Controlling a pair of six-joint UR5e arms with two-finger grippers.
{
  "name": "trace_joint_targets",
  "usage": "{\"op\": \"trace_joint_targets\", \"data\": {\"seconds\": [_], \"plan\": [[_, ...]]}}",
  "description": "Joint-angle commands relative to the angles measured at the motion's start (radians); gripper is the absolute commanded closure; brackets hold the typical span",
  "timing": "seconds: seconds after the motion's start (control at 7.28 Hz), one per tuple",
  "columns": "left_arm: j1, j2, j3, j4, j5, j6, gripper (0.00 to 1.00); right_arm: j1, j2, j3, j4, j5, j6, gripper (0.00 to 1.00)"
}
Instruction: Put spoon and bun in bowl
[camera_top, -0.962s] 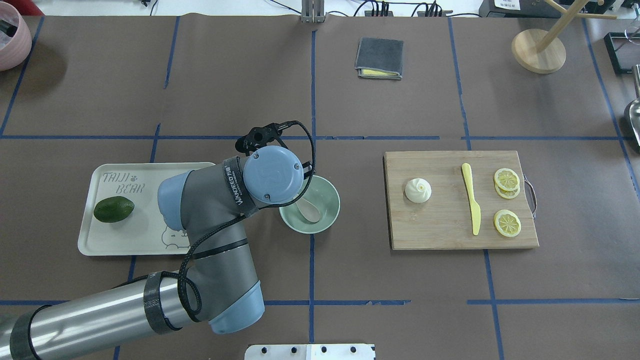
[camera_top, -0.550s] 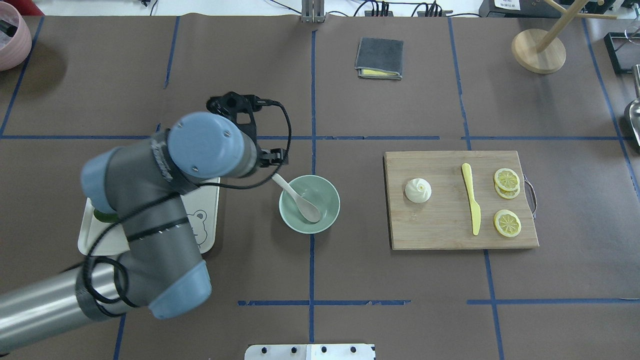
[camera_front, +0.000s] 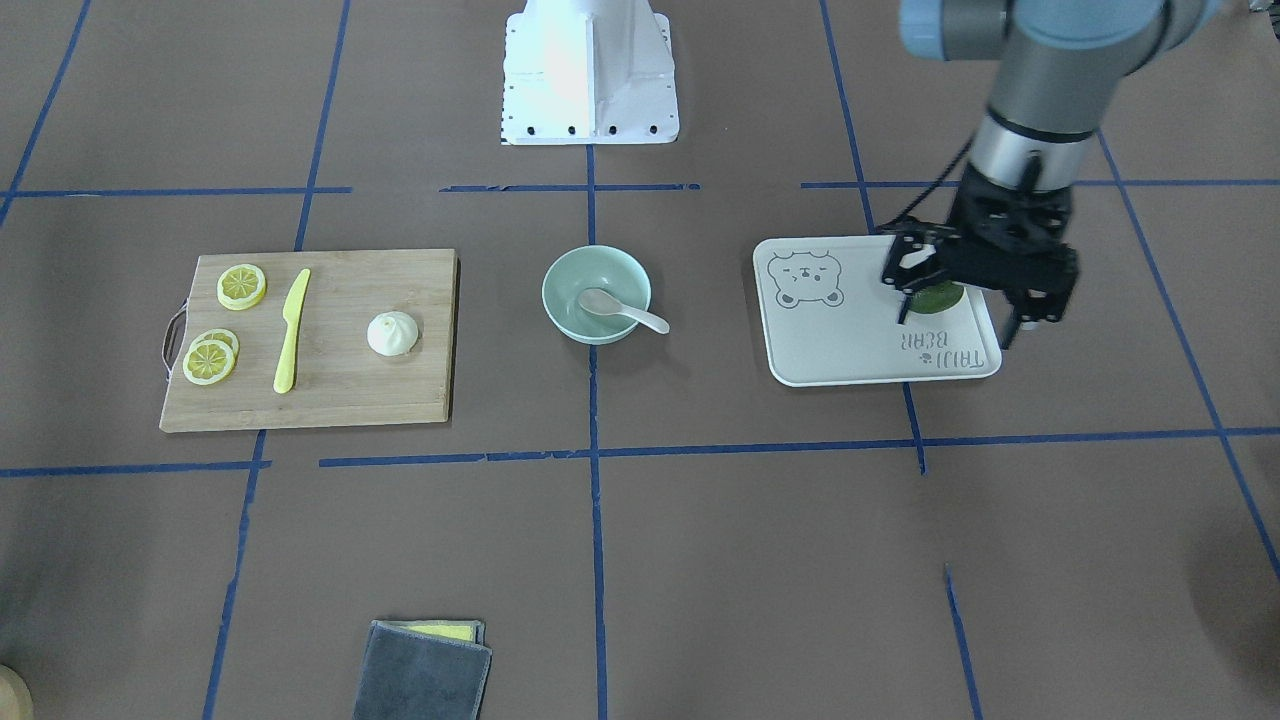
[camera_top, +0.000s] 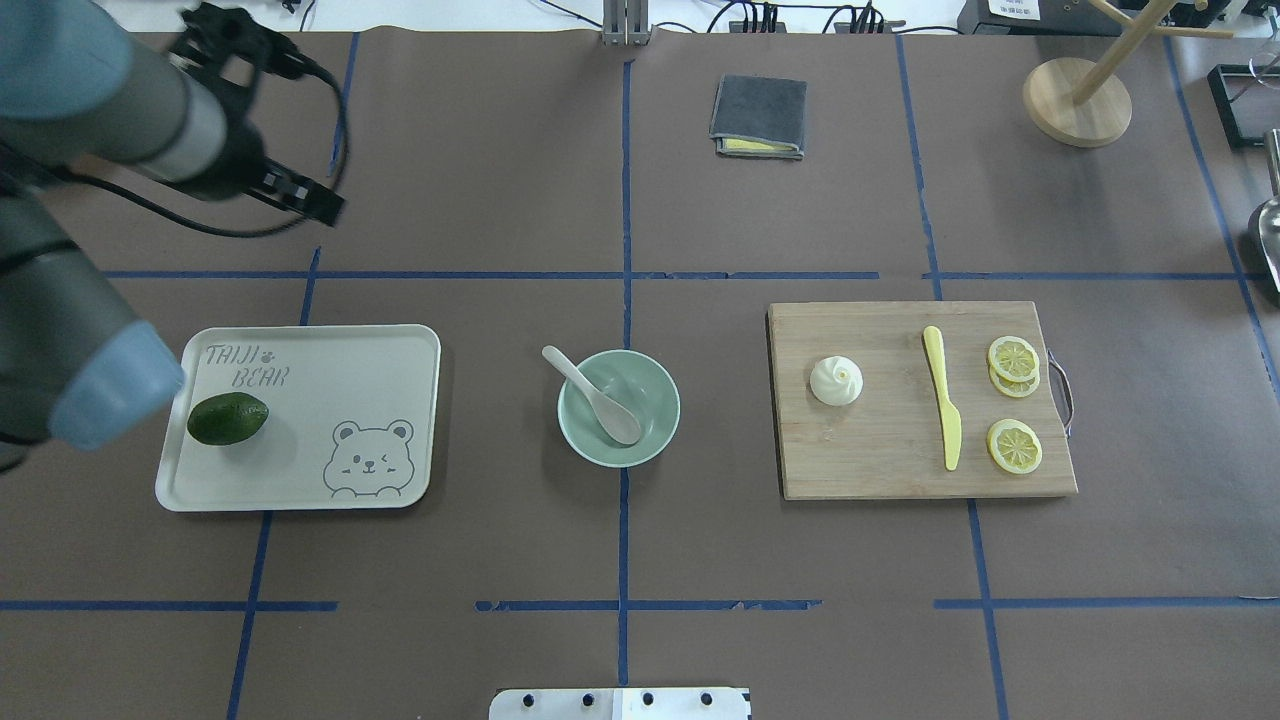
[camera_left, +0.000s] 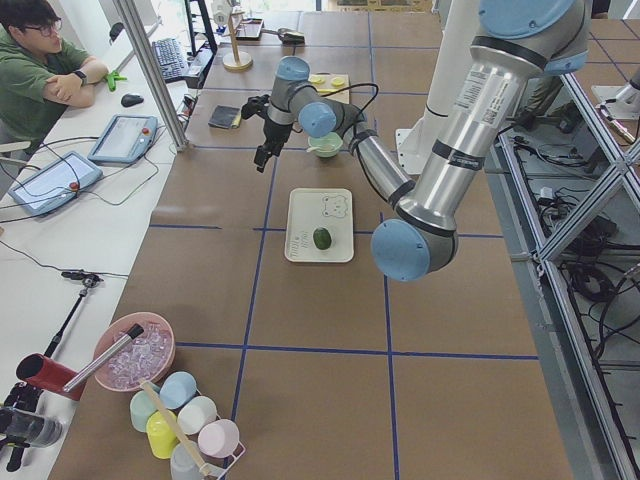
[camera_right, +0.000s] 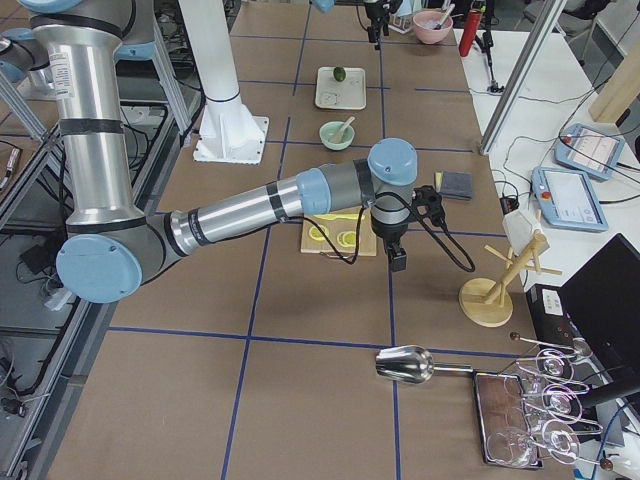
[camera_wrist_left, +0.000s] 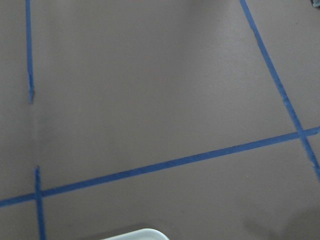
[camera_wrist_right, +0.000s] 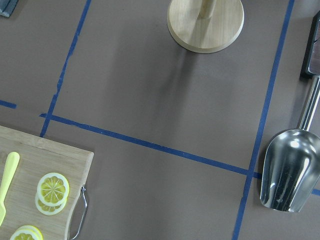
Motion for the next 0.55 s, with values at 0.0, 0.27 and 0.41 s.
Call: {"op": "trace_joint_targets", "data": {"seconds": [0.0,0.27,0.41], "plan": [[-0.349,0.107,0.135,0.005,-0.202,0.483,0.0,-0.069,0.011,0.042,0.001,-0.005,0.003,0.0],[-0.495,0.186,0.259,0.025,-0.213,0.624,0.0,-0.152,0.013,0.1,0.001,-0.008,0.114,0.0],[-0.537,0.234,0.271,0.046,-0.216,0.625,0.0,-0.234,0.021,0.157,0.001,-0.04,0.268,0.0]]}}
